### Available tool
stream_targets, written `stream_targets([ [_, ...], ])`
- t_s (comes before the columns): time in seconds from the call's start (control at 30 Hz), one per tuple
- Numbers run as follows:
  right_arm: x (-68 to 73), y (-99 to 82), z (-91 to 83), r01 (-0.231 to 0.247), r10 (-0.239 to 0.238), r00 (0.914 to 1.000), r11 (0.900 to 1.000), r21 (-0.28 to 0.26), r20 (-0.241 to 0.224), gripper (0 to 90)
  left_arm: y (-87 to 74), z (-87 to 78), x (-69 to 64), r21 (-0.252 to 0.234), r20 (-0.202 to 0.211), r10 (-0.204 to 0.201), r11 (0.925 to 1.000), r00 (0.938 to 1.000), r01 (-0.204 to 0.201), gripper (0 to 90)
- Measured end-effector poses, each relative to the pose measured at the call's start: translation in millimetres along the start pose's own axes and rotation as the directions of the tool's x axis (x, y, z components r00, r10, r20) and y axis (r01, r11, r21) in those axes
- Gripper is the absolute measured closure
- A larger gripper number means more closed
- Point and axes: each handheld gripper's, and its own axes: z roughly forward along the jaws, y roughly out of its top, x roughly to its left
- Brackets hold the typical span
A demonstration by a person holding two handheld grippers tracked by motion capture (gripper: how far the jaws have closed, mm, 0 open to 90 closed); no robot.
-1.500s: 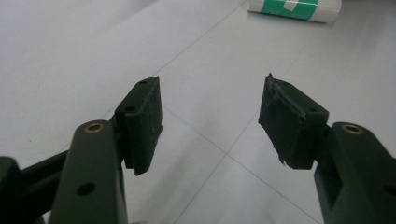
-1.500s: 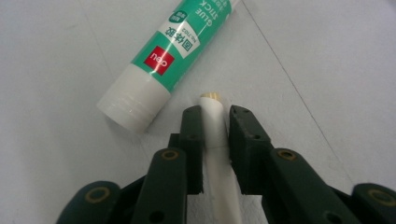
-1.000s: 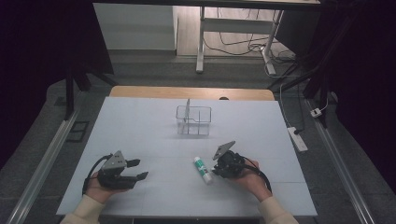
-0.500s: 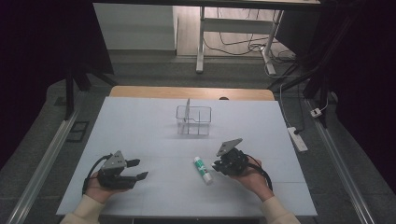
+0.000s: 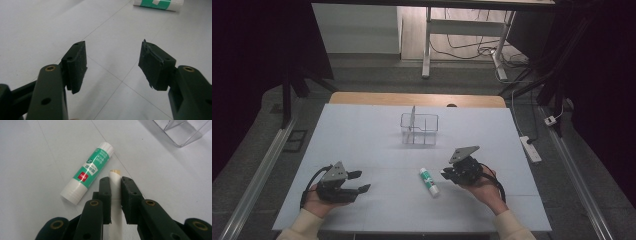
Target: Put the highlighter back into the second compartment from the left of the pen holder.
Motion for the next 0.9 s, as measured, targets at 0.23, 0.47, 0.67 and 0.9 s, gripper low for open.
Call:
stream_targets([
  [0.23,0.7,2.9,-7.6,-0.003,0.004,0.9999,0.9996,-0.029,0.014,78.1,-0.1,0.8,-0.7,0.003,-0.004,0.009,0.9999,0.9999,-0.009,39.1],
  [0.47,2.3,6.4,-15.7,0.01,-0.008,0.9994,0.9983,-0.057,0.033,78.1,0.0,2.1,-1.7,0.013,-0.006,0.022,0.9997,0.9997,-0.022,38.8],
  [0.67,6.2,9.7,-16.3,0.015,-0.013,0.9994,0.9976,-0.067,0.033,78.0,-0.3,2.3,-1.2,0.015,-0.007,0.02,0.9997,0.9998,-0.02,38.8],
  [0.9,0.1,7.9,-20.8,-0.017,0.021,0.999,0.9946,-0.103,0.04,78.1,-0.6,3.0,-0.8,0.019,-0.006,0.02,0.9996,0.9998,-0.02,38.7],
])
